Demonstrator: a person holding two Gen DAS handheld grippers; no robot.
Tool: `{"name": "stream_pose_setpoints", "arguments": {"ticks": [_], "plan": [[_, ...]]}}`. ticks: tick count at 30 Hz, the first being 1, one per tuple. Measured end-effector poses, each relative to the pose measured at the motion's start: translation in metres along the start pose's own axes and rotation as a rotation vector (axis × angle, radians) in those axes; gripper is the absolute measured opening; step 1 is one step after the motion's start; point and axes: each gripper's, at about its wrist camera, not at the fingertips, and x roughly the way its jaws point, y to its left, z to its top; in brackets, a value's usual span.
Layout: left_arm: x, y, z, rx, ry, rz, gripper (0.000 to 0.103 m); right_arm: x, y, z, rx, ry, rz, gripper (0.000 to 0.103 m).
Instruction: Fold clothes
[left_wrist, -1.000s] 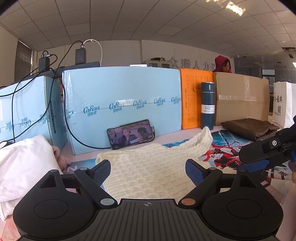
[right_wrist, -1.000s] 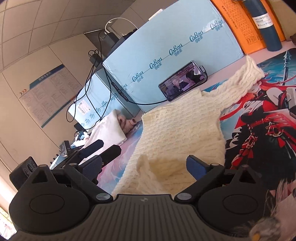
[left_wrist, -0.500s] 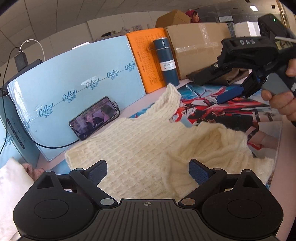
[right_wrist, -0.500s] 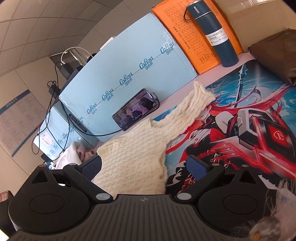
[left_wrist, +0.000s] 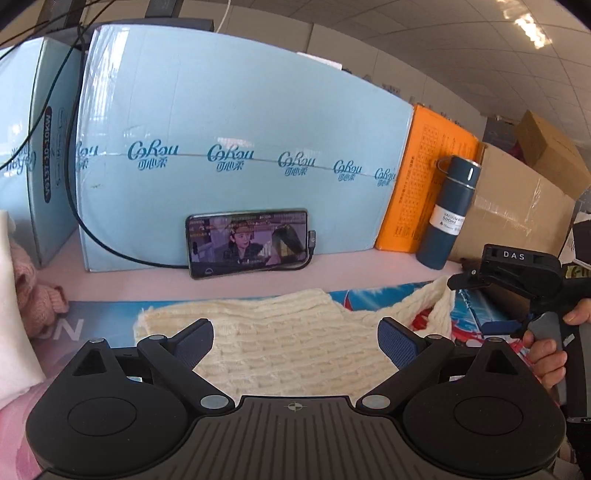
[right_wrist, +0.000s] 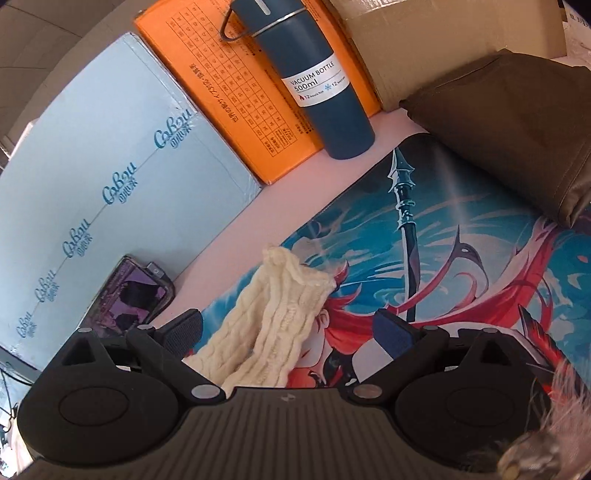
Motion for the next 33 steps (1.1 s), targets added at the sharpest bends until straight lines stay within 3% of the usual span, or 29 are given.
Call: {"name": "stream_pose_setpoints", "arguments": {"ticks": [4,6,8,11,17,21,24,25,27,29,31,33], "plan": [[0.002,0.007,-0.002,-0.017,0.007,0.030,0.098,0.017,0.006,-0.009,-0.078,-0.089,-0.020,0.096],[0.002,0.011,-0.003,-0.026,0.009,0.042,0.098,0.017,0.009,-0.012,-0.112,-0.094,-0.016,0.081],[0.002,0.014,-0.004,-0.035,0.010,0.054,0.098,0.019,0.008,-0.012,-0.109,-0.057,0.038,0.037],[0.003,0.019,-0.005,-0.048,0.011,0.073,0.098,0.016,0.006,-0.013,-0.074,-0.028,0.139,0.024],[0.004,0.026,-0.006,-0.068,0.014,0.101,0.098,-0.027,0.033,-0.033,-0.184,-0.106,0.375,0.024],[0.005,0.027,-0.007,-0.070,0.014,0.105,0.098,-0.037,0.059,-0.058,-0.295,-0.045,0.519,0.024],[0.005,0.028,-0.007,-0.073,0.013,0.109,0.098,-0.036,0.073,-0.073,-0.358,0.033,0.572,0.036],[0.005,0.028,-0.007,-0.073,0.013,0.111,0.098,-0.035,0.076,-0.077,-0.370,0.057,0.583,0.048],[0.005,0.029,-0.007,-0.075,0.012,0.118,0.098,-0.036,0.081,-0.082,-0.386,0.092,0.609,0.059],[0.005,0.030,-0.007,-0.078,0.007,0.129,0.098,-0.041,0.078,-0.079,-0.367,0.082,0.651,0.077],[0.003,0.029,-0.007,-0.079,-0.015,0.126,0.098,-0.047,0.074,-0.075,-0.351,0.063,0.685,0.078],[0.000,0.026,-0.007,-0.069,-0.052,0.101,0.098,-0.050,0.070,-0.071,-0.345,0.014,0.662,0.078]]}}
